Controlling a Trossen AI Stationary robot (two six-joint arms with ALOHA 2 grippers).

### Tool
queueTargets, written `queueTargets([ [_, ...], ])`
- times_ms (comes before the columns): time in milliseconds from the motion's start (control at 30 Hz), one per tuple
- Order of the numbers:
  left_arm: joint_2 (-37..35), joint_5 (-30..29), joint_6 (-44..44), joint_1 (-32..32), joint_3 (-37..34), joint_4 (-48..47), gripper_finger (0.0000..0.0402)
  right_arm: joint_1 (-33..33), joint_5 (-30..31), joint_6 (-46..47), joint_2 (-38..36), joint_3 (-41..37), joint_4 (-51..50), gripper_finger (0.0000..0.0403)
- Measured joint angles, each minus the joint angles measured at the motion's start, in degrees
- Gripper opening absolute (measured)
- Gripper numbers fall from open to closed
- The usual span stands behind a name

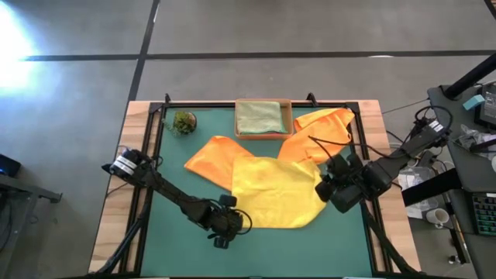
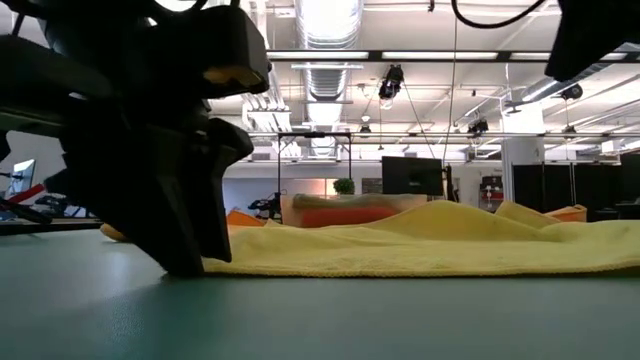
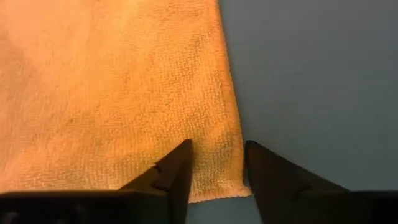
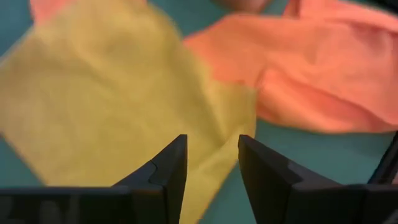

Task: Fold microfiber towels
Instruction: Fold the yellow microfiber towel

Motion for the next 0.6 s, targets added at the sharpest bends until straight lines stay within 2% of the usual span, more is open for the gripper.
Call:
queueTargets([
  [233, -0.05, -2.22, -0.73, 0.70, -0.20, -0.25, 0.0010, 3.97, -6.14, -7.97, 1.13, -0.07, 4.11, 0.0129],
  [467, -4.49, 0.80, -6.13, 1.06, 0.39, -2.32, 0.0002, 11.56, -7.54, -7.46, 1.15, -0.58, 5.74, 0.0128],
  [600, -10.51, 1.65, -7.81, 1.54, 1.86, -2.20, 0.0001, 14.86, -6.88, -8.26, 1.15, -2.34, 12.85, 0.0128],
])
